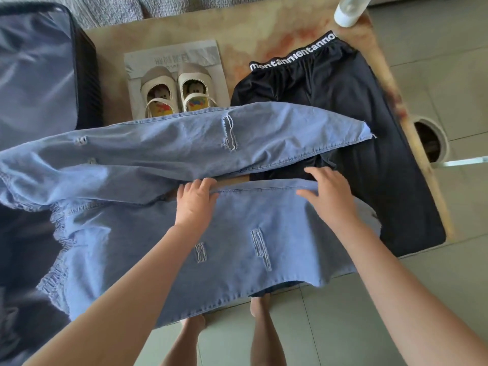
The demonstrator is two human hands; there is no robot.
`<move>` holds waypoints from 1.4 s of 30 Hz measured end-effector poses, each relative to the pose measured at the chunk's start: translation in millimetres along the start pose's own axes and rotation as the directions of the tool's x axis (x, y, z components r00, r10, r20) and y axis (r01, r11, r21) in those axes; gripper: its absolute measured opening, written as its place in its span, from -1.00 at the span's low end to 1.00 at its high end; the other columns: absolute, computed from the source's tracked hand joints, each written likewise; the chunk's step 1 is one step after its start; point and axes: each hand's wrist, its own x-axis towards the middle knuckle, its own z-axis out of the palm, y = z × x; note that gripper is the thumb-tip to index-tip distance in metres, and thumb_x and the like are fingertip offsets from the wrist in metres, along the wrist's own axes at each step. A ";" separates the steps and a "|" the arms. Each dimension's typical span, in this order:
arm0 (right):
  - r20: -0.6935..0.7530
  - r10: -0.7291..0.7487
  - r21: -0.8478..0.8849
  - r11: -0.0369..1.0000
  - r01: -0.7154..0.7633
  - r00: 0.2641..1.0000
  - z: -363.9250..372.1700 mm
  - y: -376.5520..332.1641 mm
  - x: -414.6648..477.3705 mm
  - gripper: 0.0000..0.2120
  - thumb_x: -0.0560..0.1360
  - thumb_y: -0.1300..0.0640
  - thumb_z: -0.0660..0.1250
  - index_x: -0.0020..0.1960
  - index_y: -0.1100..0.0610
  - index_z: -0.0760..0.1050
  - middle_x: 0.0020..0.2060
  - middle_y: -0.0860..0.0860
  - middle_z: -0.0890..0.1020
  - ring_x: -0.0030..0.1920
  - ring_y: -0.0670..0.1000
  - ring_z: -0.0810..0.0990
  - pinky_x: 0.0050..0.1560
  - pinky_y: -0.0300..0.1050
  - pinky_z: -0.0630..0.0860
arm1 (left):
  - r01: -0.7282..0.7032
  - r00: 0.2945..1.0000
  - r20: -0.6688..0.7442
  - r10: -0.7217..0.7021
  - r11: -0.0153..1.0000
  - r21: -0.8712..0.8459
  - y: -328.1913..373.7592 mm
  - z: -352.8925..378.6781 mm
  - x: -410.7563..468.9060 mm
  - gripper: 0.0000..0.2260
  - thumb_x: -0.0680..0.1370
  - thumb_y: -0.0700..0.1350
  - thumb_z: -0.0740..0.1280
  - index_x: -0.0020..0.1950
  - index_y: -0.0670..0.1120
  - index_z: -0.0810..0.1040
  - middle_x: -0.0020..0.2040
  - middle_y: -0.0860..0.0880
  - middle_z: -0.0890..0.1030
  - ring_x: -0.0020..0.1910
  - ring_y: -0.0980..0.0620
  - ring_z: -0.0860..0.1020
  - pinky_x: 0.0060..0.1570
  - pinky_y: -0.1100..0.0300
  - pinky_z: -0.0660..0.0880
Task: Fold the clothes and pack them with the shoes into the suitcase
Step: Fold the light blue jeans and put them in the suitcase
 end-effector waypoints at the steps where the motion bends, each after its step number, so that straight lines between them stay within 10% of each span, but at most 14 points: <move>1: 0.047 0.031 -0.019 0.999 -0.030 0.998 9.2 9.5 3.8 -0.55 0.43 0.05 0.46 0.25 0.21 0.51 0.08 0.18 0.59 0.10 0.25 0.52 0.15 0.13 0.37 | -0.010 1.000 0.020 0.009 0.999 0.040 -1.5 1.0 0.7 -0.66 0.58 -0.12 0.26 0.37 -0.07 0.40 0.19 -0.13 0.50 0.23 -0.17 0.41 0.33 0.04 0.18; 13: -0.008 0.427 0.051 0.903 -0.426 0.904 15.9 100.1 -35.4 -0.59 0.42 0.24 0.46 0.24 0.22 0.50 0.12 0.24 0.52 0.19 0.30 0.36 0.16 0.13 0.33 | -0.201 0.965 0.189 0.181 0.976 0.090 12.1 27.3 -19.7 -0.52 0.58 -0.17 0.25 0.49 0.01 0.27 0.55 -0.11 0.09 0.51 -0.13 0.09 0.46 -0.01 0.01; 18: -0.100 0.401 0.098 0.915 -0.392 0.910 11.7 113.0 -31.0 -0.84 0.41 0.23 0.46 -0.05 0.24 0.56 -0.16 0.16 0.62 -0.04 0.27 0.49 0.10 0.09 0.35 | -0.239 0.903 0.386 0.186 0.967 0.092 41.3 41.3 -28.5 -0.48 0.64 -0.01 0.15 0.55 0.14 0.01 0.56 0.01 -0.24 0.54 -0.01 -0.18 0.48 -0.14 -0.09; 22: -0.151 0.291 0.088 0.956 -0.280 0.945 -14.5 129.2 -20.3 -0.94 0.51 0.17 0.35 -0.13 0.13 0.52 -0.37 0.06 0.57 -0.30 0.18 0.49 0.43 0.06 0.10 | -0.238 0.879 0.449 0.161 0.964 0.119 58.2 49.5 -30.2 -0.44 0.64 0.10 0.11 0.55 0.15 -0.11 0.52 0.02 -0.38 0.53 -0.05 -0.28 0.45 -0.21 -0.11; 25: -0.203 0.089 -0.213 0.968 -0.132 0.975 -47.3 150.4 3.6 -0.88 0.46 0.08 0.38 -0.15 0.11 0.65 -0.35 0.13 0.60 -0.24 0.22 0.48 0.15 0.10 0.24 | -0.249 0.871 0.466 0.157 0.958 0.144 64.5 55.6 -31.3 -0.39 0.62 0.15 0.10 0.54 0.16 -0.20 0.50 0.01 -0.43 0.51 -0.07 -0.33 0.45 -0.26 -0.09; 30: 0.022 0.167 -0.327 0.933 -0.151 0.986 -57.7 155.4 39.7 -0.79 0.44 0.11 0.45 0.07 0.04 0.64 0.05 0.12 0.59 0.16 0.22 0.36 0.29 -0.03 0.03 | -0.268 0.873 0.464 0.152 0.943 0.196 70.9 67.0 -37.8 -0.31 0.60 0.18 0.13 0.53 0.14 -0.29 0.47 -0.02 -0.49 0.49 -0.08 -0.37 0.42 -0.31 -0.04; 38: 0.052 0.292 0.068 0.953 -0.295 0.955 -25.4 124.7 35.3 -0.64 0.47 0.09 0.42 0.26 0.09 0.53 0.24 0.10 0.53 0.24 0.22 0.36 0.22 0.01 0.20 | -0.206 0.855 0.514 0.061 0.951 0.231 75.6 61.7 -39.6 -0.25 0.59 0.15 0.19 0.52 0.12 -0.33 0.43 -0.03 -0.54 0.49 -0.06 -0.37 0.41 -0.30 0.01; 42: 0.102 0.468 0.520 0.727 -0.448 0.878 -26.0 116.5 49.8 -0.59 0.50 0.09 0.38 0.32 0.13 0.47 0.21 0.12 0.54 0.24 0.16 0.45 0.28 0.02 0.35 | -0.159 0.844 0.537 0.021 0.964 0.212 88.9 51.9 -27.0 -0.36 0.62 0.10 0.16 0.56 0.09 -0.15 0.50 -0.07 -0.41 0.53 -0.08 -0.28 0.46 -0.21 -0.02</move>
